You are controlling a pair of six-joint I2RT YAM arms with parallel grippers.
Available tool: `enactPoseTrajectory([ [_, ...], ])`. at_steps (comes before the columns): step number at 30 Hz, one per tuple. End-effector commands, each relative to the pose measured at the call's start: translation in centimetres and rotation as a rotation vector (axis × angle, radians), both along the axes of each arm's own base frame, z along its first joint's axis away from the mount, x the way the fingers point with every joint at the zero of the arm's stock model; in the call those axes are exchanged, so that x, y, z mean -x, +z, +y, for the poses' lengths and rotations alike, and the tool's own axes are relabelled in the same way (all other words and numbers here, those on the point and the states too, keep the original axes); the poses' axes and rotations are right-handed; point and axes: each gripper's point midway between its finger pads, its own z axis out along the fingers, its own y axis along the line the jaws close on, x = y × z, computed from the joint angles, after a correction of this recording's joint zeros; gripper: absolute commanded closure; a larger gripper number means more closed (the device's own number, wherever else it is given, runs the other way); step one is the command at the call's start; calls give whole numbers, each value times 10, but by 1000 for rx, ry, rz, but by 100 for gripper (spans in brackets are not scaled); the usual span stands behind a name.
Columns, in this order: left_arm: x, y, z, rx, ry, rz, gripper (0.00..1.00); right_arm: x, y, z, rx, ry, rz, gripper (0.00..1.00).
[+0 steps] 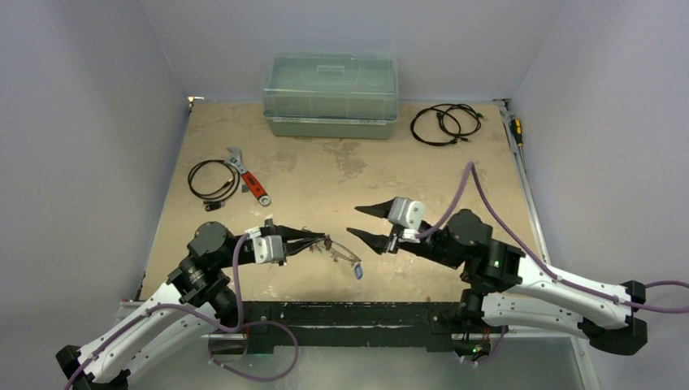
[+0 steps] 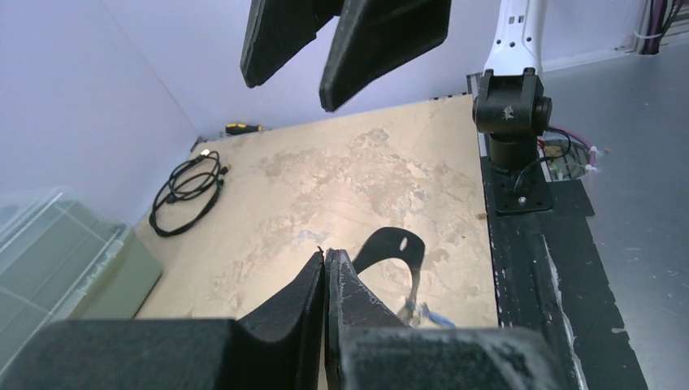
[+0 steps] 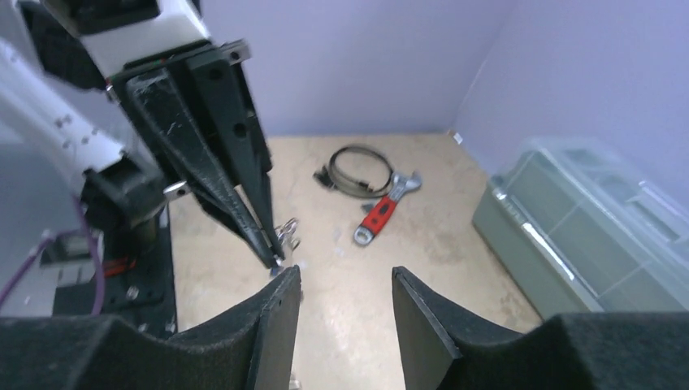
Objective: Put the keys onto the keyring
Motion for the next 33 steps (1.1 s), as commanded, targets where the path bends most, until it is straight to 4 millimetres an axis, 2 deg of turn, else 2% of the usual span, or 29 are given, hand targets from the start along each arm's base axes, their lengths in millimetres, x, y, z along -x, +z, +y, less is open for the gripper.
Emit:
enactPoseTrajectory([
  [1, 2, 36, 4, 127, 11, -98, 100, -18, 49, -22, -315, -142, -27, 51],
  [5, 7, 43, 7, 164, 1, -113, 100, -41, 27, -15, -256, -174, 52, 49],
  [7, 9, 46, 9, 177, -3, -116, 100, -48, 12, -10, -215, -114, 110, 48],
  [10, 10, 45, 10, 183, -5, -119, 100, -50, -4, -4, -175, -21, 159, 48],
  [15, 10, 45, 10, 182, -1, -116, 100, -17, -15, 10, -117, 207, 162, 48],
  [21, 9, 47, 12, 190, 11, -122, 100, 5, -35, 21, -42, 369, 194, 48],
  [24, 8, 47, 12, 189, 15, -120, 100, 7, -46, 26, -8, 394, 221, 48],
  [26, 7, 47, 13, 188, 21, -118, 100, -5, -52, 26, -8, 329, 232, 48],
  [29, -2, 43, 14, 176, 71, -100, 100, -47, -56, 18, -69, 61, 296, 47],
  [30, -7, 42, 15, 174, 96, -88, 100, -71, -58, 8, -102, -98, 324, 46],
  [33, -21, 38, 16, 160, 161, -55, 100, -107, -74, -22, -151, -408, 435, 44],
])
